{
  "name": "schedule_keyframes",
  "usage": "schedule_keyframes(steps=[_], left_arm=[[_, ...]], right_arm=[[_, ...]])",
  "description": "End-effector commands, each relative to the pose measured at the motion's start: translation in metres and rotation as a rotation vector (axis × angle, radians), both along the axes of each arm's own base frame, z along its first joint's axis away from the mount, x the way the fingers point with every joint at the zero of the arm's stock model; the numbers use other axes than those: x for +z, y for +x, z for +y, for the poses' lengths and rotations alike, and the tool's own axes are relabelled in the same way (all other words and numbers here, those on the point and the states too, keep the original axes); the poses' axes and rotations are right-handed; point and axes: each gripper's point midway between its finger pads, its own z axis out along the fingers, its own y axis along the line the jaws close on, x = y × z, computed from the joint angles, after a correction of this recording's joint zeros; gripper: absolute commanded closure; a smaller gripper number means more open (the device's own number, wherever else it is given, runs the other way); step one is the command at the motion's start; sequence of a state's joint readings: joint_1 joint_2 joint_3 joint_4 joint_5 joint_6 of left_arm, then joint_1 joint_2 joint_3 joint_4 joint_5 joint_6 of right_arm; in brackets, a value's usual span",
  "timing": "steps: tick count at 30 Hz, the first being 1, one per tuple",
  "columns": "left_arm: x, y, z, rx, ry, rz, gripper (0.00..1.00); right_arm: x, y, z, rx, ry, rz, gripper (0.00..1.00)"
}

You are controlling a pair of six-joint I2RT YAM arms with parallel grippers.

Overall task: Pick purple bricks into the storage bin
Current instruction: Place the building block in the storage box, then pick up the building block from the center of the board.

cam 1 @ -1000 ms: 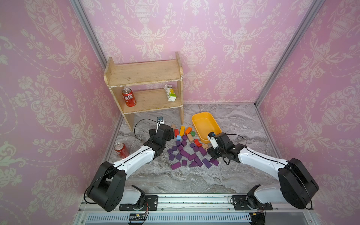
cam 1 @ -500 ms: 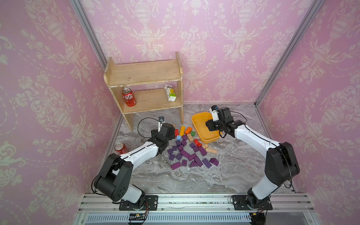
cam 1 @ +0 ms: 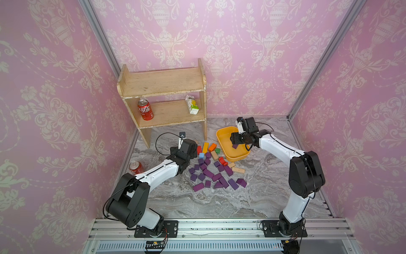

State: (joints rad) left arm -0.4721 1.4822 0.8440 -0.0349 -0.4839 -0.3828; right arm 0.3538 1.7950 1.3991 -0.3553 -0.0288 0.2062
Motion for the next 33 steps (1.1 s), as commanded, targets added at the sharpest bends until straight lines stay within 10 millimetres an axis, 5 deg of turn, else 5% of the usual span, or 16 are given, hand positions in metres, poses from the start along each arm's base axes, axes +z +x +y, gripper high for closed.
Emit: schedule_keyframes(steps=[1, 12, 19, 33], left_arm=[[0.014, 0.001, 0.005, -0.011, 0.024, -0.013, 0.01], [-0.007, 0.013, -0.003, -0.045, 0.01, 0.033, 0.01], [-0.02, 0.012, -0.011, -0.041, -0.038, 0.105, 0.01], [-0.027, 0.001, -0.004, -0.008, -0.038, 0.146, 0.07]], right_arm=[[0.029, -0.021, -0.009, 0.007, -0.002, -0.031, 0.31], [0.024, -0.105, -0.037, -0.01, 0.049, -0.064, 0.31], [0.012, -0.151, -0.056, -0.003, 0.044, -0.109, 0.19], [0.001, -0.185, -0.066, 0.009, 0.088, -0.203, 0.13]])
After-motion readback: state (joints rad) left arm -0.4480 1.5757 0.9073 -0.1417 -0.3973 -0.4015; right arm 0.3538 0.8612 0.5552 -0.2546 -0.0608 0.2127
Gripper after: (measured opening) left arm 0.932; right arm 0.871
